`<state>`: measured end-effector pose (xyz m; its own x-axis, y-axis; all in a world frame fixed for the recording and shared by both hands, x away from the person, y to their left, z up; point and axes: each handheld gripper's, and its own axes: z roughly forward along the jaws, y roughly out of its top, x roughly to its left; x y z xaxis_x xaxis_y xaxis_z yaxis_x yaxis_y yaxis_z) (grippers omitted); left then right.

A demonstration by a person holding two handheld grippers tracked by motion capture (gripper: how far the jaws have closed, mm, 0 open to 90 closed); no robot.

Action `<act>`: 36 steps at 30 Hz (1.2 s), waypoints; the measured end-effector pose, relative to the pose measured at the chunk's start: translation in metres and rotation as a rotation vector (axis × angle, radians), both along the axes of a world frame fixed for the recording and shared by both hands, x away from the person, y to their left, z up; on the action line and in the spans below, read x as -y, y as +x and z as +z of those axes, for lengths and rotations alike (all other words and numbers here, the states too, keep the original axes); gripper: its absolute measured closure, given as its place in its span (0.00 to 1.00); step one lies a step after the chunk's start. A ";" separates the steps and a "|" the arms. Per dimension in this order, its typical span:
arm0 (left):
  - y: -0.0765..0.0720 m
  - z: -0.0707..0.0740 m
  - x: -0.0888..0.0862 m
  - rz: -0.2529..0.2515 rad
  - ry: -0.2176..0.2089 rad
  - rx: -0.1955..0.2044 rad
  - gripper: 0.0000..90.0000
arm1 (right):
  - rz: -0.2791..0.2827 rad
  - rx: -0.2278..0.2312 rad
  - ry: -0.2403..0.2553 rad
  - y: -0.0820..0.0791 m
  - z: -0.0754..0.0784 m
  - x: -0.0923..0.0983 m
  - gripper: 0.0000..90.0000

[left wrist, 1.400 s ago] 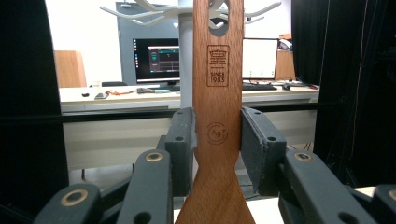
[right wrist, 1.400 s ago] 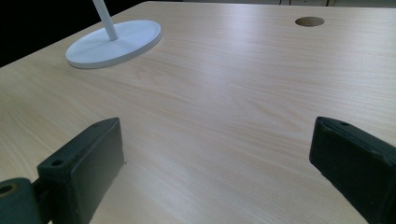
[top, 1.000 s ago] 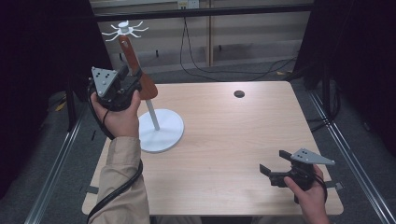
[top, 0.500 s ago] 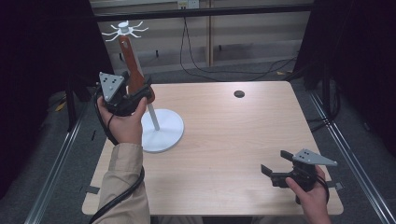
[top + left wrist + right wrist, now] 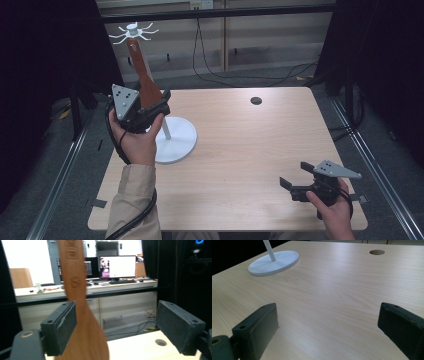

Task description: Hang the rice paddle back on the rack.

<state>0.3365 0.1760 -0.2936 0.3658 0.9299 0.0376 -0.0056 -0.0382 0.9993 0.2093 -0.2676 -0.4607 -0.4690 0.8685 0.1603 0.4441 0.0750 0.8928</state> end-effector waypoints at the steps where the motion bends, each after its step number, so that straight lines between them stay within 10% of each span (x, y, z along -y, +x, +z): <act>1: -0.001 -0.001 0.002 -0.007 -0.002 0.002 0.18 | 0.001 0.003 -0.002 0.000 0.000 0.000 0.03; 36: -0.024 -0.059 0.026 -0.159 0.007 -0.082 0.13 | 0.014 0.002 -0.017 0.000 0.000 -0.003 0.03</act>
